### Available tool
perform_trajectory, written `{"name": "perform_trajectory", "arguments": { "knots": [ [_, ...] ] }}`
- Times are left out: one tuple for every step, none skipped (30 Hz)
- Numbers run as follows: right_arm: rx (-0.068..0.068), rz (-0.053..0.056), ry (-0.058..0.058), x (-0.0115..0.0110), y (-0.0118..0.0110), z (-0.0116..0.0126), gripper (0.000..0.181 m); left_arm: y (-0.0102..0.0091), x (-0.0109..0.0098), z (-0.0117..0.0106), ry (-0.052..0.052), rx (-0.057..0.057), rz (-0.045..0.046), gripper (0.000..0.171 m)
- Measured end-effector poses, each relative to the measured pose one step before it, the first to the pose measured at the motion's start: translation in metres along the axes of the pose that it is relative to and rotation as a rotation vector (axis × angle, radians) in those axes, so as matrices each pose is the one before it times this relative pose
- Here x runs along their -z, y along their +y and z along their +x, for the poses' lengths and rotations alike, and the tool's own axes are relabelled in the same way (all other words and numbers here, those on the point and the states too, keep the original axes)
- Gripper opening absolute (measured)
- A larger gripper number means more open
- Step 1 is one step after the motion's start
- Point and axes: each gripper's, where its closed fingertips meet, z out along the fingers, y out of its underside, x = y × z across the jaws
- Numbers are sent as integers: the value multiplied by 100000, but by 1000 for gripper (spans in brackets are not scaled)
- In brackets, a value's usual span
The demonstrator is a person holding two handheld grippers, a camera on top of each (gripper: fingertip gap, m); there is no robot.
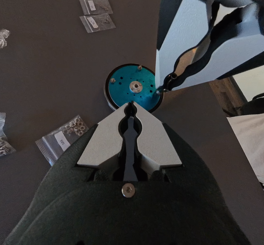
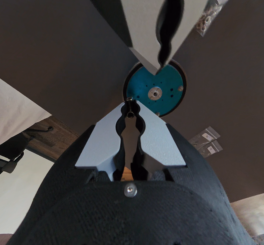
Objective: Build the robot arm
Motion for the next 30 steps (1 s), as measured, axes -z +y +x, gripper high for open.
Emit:
{"name": "perform_trajectory", "arguments": {
  "knots": [
    [-924, -179, 703, -2, 128, 194, 8, 135, 125, 169, -21, 1236, 580, 0],
    [-799, 130, 32, 4, 97, 136, 8, 107, 93, 183, -291, 796, 689, 0],
    [-594, 391, -637, -4, 85, 76, 8, 108, 69, 223, -498, 427, 575, 0],
    [-497, 862, -701, -4, 65, 89, 8, 85, 55, 192, -623, 909, 573, 0],
    [-1027, 952, -763, -9, 66, 132, 8, 67, 25, 200, -349, 736, 608, 0],
    [-1188, 1097, -761, -6, 49, 167, 8, 71, 26, 193, -121, -71, 625, 0],
    [-1303, 1456, -691, 5, 11, 209, 8, 48, -19, 151, -176, 163, 782, 0],
    [-2313, 1181, -1043, 7, 8, 196, 8, 46, -82, 165, 228, 1094, 671, 0],
    [-3192, 394, -1217, 5, 60, 222, 8, 29, -123, 226, 748, 1127, 611, 0],
    [-3445, 178, -1082, 6, 49, 228, 8, 14, -136, 219, 647, 965, 486, 0],
    [-3105, 299, -1041, 10, -15, 194, 8, -24, -172, 210, 461, 684, 615, 0],
    [-3131, -180, -892, 5, 10, 180, 8, -64, -162, 188, 4, 10, 764, 0],
    [-3091, -507, -526, 18, 10, 206, 8, -80, -180, 165, -238, -694, 721, 0],
    [-2418, -569, 53, 17, 1, 217, 8, -84, -163, 144, -303, -412, 509, 0],
    [-2054, -644, 281, 7, 9, 183, 8, -79, -105, 129, -29, -294, 425, 0],
    [-1464, -628, 126, 10, -11, 124, 8, -250, 88, 73, 33, -349, 1457, 0],
    [67, -562, 51, -6, -13, 15, 8, -629, 430, -238, -1469, 194, 4024, 0],
    [1203, -426, 384, -1, 5, 0, 8, -833, 696, -463, -2027, -446, 5274, 0],
    [407, -362, 260, 0, 2, 13, 8, -637, 780, -963, -3954, -1198, 3551, 0],
    [-369, -344, 110, 3, -11, 13, 8, -175, 652, -1303, -4999, -2119, 335, 2],
    [-272, -262, 202, -3, -22, 32, 8, 296, 332, -1076, -3116, -2392, -2186, 9],
    [-251, -247, 168, 7, -3, 30, 8, 669, 44, -804, -1548, -993, -3995, 14],
    [-927, -306, -99, 4, 0, 13, 8, 609, -134, -581, -1113, -118, -2956, 16],
    [-1374, -381, -107, 3, 14, 30, 8, 363, -218, -209, -181, -215, -921, 16],
    [-1346, -452, -146, -4, 2, 2, 9, 77, -206, -139, -621, -263, 645, 15],
    [-1142, -537, 86, 0, -4, 1, 9, -49, -195, -43, -616, -549, 1025, 13],
    [-691, -483, 535, 1, 4, -3, 8, 28, -192, 31, -416, -978, 187, 12],
    [-222, -378, 1032, 0, -1, -4, 8, 70, -167, -67, -838, -1117, -375, 10],
    [-296, -73, 1226, 0, -10, 3, 8, 73, -141, -87, -704, -1153, -407, 10],
    [-450, 141, 1129, -2, -1, -7, 8, -34, -103, -17, -45, -1028, 310, 10]
  ]
}}
